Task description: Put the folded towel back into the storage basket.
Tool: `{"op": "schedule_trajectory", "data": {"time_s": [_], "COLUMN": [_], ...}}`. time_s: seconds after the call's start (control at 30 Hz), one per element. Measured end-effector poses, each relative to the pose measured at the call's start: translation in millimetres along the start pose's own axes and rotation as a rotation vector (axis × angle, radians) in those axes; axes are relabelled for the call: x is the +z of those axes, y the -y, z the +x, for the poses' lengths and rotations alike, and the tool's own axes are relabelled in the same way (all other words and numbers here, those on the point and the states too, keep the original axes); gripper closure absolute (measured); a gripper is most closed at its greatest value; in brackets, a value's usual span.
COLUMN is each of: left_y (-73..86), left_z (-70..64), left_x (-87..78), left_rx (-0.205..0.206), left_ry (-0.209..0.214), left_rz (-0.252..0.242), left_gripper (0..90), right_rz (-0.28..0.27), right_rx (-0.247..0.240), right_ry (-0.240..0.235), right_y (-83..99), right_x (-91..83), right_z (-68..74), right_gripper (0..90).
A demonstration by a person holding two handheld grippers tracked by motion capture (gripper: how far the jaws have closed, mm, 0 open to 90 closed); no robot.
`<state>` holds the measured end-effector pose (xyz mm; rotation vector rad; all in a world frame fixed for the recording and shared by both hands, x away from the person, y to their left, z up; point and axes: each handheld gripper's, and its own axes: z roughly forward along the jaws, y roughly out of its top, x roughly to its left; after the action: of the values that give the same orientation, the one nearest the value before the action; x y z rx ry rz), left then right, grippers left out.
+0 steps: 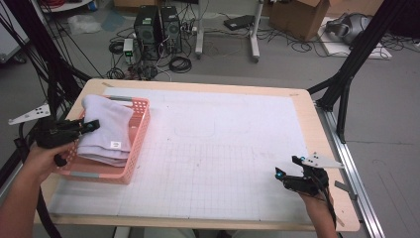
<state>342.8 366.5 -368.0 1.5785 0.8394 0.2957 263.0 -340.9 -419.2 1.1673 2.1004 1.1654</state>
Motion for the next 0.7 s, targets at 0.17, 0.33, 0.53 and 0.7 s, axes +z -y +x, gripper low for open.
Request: {"op": "schedule_trajectory", "data": {"time_s": [0.17, 0.33, 0.53, 0.7], "left_y": [1.5, 1.4, -3.4, -9.7], "left_z": [2.6, 8.1, 9.0, 5.2], "left_x": [6.3, 6.2, -3.9, -13.8], "left_rx": [-0.051, -0.157, -0.17, -0.121], "left_ry": [-0.034, -0.116, -0.197, -0.284], "left_rz": [0.053, 0.107, 0.128, 0.076], "left_gripper": [61.0, 38.0, 32.9, 32.9], "right_rz": [0.002, 0.002, 0.003, 0.002], "right_rx": [0.006, 0.008, 0.006, 0.006], "right_ry": [-0.001, -0.001, -0.002, -0.002], "right_y": [0.5, 0.8, 0.6, 0.4], "right_x": [-1.1, -1.5, -0.6, -0.8], "right_z": [-0.5, -0.9, -0.3, 0.0], "right_gripper": [20.6, 20.6, 20.6, 20.6]}}
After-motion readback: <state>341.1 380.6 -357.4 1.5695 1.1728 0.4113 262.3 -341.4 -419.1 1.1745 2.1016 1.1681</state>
